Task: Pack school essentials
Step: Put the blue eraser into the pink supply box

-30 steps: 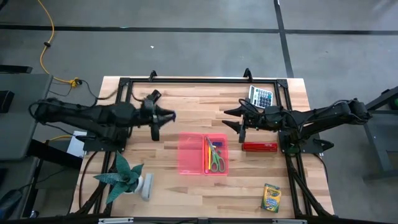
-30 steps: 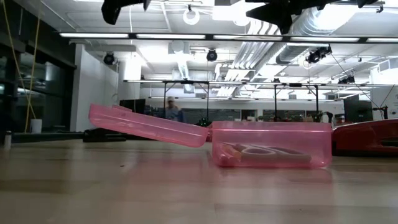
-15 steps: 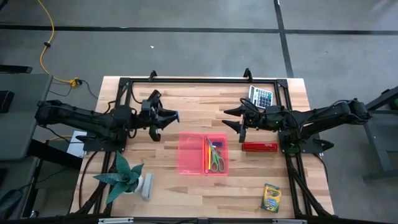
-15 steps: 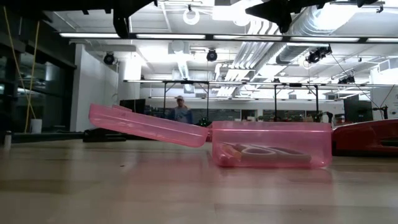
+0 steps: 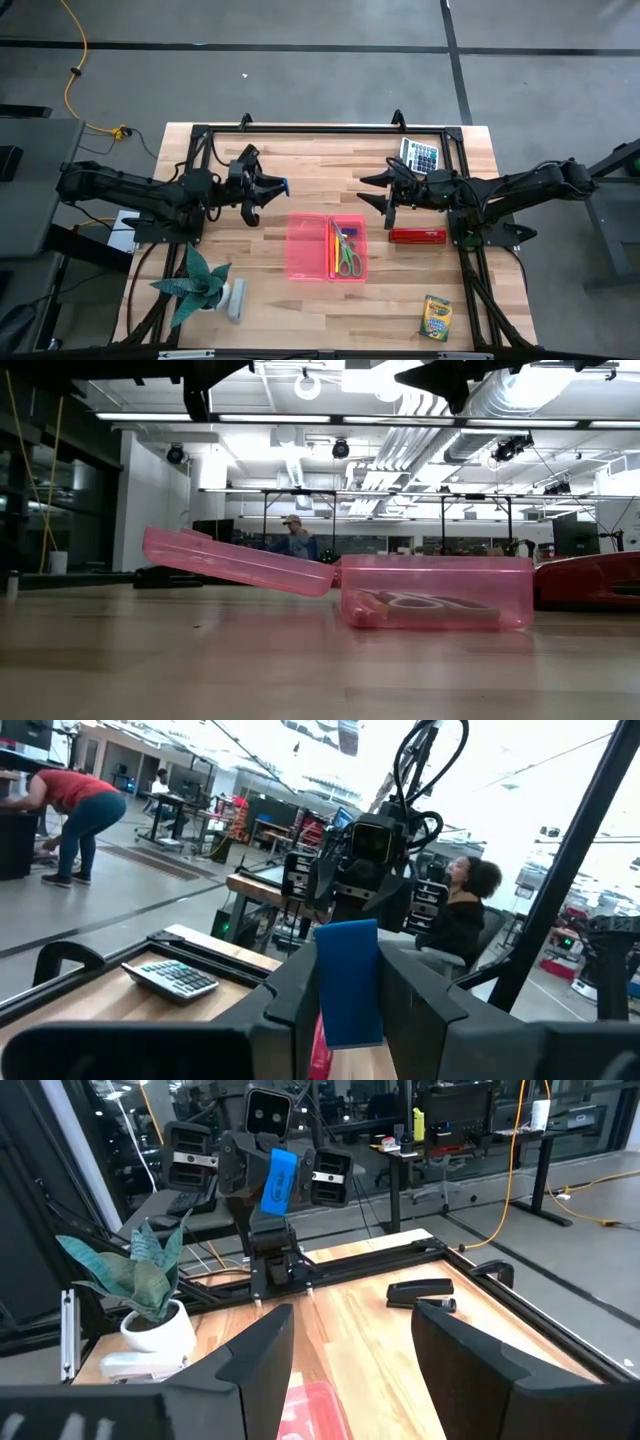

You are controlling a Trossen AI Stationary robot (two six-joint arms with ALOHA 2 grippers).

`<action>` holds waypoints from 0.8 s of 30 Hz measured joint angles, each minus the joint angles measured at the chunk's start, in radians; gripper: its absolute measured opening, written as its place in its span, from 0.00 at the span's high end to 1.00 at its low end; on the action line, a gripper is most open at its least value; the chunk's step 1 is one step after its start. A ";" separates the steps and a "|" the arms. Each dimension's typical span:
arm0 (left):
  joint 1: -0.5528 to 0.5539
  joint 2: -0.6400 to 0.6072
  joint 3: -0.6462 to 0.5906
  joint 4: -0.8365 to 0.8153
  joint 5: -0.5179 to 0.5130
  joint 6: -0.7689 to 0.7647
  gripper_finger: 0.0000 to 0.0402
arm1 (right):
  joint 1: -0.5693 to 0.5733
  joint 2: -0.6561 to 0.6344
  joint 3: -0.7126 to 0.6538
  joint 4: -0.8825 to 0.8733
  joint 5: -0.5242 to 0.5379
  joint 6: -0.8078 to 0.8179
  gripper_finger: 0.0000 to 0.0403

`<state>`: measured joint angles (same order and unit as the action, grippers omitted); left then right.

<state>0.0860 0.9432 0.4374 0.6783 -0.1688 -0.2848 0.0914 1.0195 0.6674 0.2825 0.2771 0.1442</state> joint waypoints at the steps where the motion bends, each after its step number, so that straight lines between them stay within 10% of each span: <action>1: 0.000 0.000 0.000 0.000 0.000 0.000 0.79 | 0.000 0.000 0.000 0.000 0.000 0.012 0.51; 8: -0.006 0.100 0.034 0.000 0.006 0.000 0.79 | 0.001 0.000 0.000 0.000 -0.067 0.072 0.51; 24: -0.036 0.743 0.486 -0.163 0.190 0.096 0.79 | 0.001 0.000 0.000 0.083 -0.099 0.058 0.51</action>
<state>0.0496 1.6866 0.9229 0.5158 0.0209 -0.1888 0.0921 1.0199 0.6678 0.3653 0.1780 0.2019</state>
